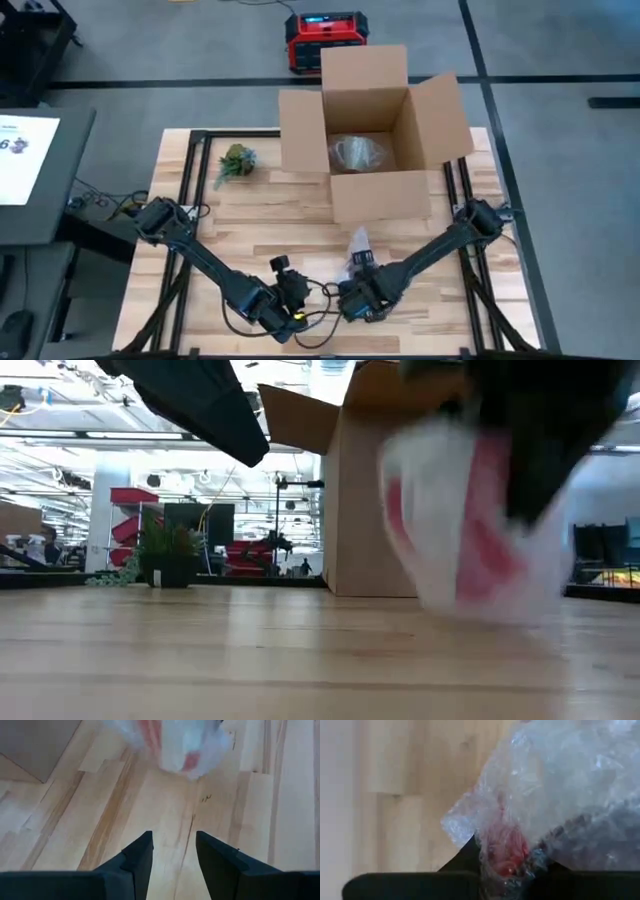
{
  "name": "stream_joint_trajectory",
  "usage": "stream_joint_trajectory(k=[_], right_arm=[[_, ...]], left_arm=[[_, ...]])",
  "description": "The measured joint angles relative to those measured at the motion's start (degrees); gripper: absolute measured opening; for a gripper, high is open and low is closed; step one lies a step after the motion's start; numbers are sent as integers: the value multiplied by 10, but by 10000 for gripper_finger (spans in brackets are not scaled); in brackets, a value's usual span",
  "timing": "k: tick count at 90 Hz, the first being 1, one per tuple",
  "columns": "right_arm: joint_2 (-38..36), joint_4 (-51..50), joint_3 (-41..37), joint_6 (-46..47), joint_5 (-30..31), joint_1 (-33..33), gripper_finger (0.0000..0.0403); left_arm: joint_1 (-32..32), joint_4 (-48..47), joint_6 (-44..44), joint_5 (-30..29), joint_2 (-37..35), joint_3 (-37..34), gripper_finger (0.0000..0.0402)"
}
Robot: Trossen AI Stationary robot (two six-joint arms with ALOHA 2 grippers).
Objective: Wrap mug
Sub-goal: Put the wrapped red mug into the brown cardboard box
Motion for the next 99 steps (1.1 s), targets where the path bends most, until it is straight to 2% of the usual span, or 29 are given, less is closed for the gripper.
stream_joint_trajectory(k=[16,21,37,44,49,54,63,71,84,92,99], right_arm=[[-73,-5,67,-16,-3,64,32],[-90,2,88,-18,57,83,32],[-154,7,170,-68,333,89,32],[-169,5,195,-101,401,53,32],[-180,4,207,-123,413,10,32],[-190,4,219,-148,399,-47,32],[-204,3,227,-182,329,-169,32],[-200,-15,226,-196,247,-288,32],[-172,-51,225,-225,113,-465,32],[-144,-65,225,-244,34,-540,32],[-110,-89,225,-256,-9,-571,32]], left_arm=[[-30,-9,-14,5,0,0,132],[-43,-21,-26,1,0,0,132],[-78,-101,-106,-60,0,0,132],[-85,-138,-147,-76,0,0,132],[-87,-158,-171,-79,0,0,132],[-90,-172,-185,-80,0,0,132],[-93,-184,-192,-98,0,0,132],[-97,-190,-193,-124,0,0,132],[-109,-203,-193,-133,0,0,132],[-120,-204,-193,-152,0,0,132],[-129,-204,-193,-174,0,0,132]])
